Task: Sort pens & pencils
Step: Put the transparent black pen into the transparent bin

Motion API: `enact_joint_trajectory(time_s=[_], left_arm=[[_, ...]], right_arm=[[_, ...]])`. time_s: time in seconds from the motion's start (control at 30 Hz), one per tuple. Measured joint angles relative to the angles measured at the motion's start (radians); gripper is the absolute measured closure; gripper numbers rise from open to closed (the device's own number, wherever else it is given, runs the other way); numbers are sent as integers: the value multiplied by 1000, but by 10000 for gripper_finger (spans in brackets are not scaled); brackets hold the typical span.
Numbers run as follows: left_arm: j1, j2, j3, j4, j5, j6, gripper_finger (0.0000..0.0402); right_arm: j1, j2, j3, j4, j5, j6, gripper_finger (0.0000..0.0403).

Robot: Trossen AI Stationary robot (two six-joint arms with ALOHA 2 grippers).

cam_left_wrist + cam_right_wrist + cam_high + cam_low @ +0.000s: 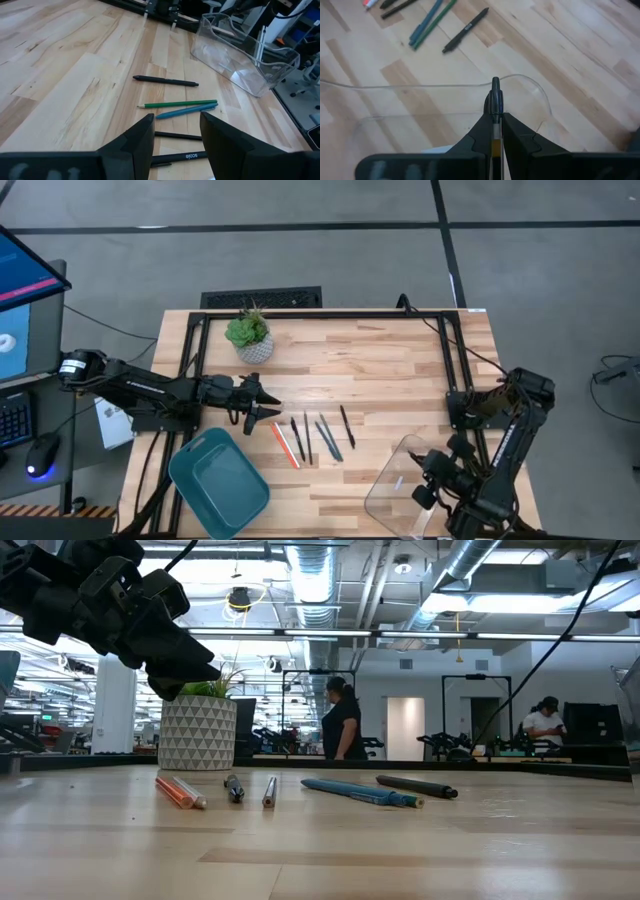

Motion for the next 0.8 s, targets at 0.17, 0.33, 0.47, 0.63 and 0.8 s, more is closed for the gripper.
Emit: enact_joint_trajectory(time_s=[0.17,0.33,0.47,0.63,0.8], left_arm=[[0,0,0,0,0,0,252],[0,0,0,0,0,0,252],[0,0,0,-1,0,0,252],[0,0,0,-1,0,-22,252],[0,0,0,-1,0,-35,252]], right_arm=[[0,0,-40,-3,-6,0,344],[-15,0,-42,-14,-29,-32,344],[-46,-7,-42,-14,-82,-60,344],[-78,-7,-42,20,-96,-136,344],[-107,-7,-42,81,-75,-310,344]])
